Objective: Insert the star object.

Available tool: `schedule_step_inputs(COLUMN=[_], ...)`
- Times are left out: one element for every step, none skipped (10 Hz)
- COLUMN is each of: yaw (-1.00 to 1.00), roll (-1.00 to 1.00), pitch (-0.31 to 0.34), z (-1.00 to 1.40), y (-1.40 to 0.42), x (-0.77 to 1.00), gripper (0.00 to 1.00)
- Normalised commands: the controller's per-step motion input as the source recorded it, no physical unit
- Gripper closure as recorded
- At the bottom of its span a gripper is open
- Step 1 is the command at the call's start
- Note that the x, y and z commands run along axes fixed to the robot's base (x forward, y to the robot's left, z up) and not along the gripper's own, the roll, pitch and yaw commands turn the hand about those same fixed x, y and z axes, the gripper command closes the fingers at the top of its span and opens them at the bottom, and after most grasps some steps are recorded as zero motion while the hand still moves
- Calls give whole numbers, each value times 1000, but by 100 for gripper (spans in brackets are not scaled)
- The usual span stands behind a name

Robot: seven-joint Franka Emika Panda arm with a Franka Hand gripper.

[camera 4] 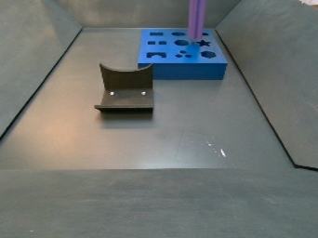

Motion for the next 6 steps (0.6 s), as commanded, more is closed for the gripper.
schedule_step_inputs(yaw=[-731, -326, -91, -174, -211, -174], roll=[-133, -100, 0, -74, -243, -316], pitch=[33, 11, 0, -1, 0, -63], z=[-100, -6, -71, -143, -191, -149], y=[103, 406, 297, 423, 420, 77], x=[-20, -86, -209, -306, -340, -320], gripper=[100, 100, 100, 100, 100, 100])
